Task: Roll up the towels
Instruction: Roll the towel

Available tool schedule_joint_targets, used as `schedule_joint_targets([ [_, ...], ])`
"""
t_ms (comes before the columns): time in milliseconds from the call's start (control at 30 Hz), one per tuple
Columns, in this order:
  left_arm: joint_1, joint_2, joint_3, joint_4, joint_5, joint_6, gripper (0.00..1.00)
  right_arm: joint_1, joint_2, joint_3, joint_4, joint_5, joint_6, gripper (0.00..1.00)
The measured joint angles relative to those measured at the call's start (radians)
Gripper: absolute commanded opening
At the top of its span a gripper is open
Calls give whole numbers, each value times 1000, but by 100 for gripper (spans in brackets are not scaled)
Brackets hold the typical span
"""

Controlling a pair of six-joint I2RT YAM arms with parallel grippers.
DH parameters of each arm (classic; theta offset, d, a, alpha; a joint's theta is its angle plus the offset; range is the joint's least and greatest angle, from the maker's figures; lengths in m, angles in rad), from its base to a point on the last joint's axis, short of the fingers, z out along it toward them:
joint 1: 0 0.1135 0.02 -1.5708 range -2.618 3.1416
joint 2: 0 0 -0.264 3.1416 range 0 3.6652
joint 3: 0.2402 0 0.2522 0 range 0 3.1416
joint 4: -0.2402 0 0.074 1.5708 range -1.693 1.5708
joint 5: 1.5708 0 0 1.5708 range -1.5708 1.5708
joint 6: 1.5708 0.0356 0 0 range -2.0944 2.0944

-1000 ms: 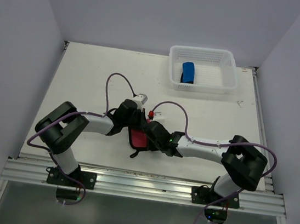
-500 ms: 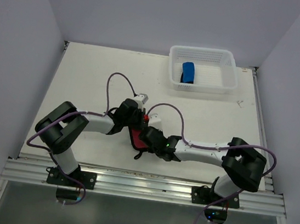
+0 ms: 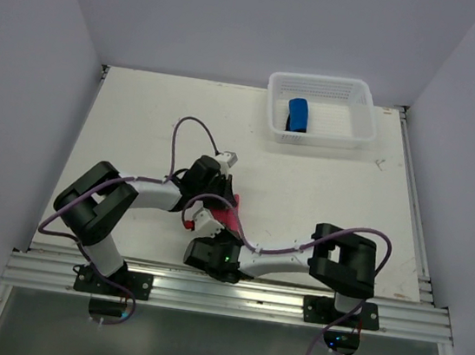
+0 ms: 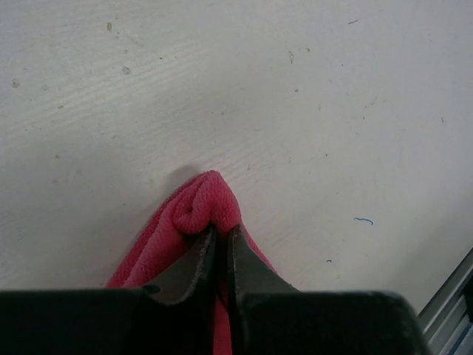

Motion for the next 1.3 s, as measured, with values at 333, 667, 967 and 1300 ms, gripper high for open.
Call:
schedule_joint_targets([
  [333,2,-15,-5,-23,40,25,0,66,166,122,-111,87,-215,0],
  [667,8,-68,-11,-115,1,42,4,75,274,249,-263,89,-277,0],
  [967,9,-145,-10,-273,-76,40,9,73,307,290,-313,89,-290,0],
  [1300,9,-200,29,-452,-125,11,22,69,334,323,-353,83,-304,0],
])
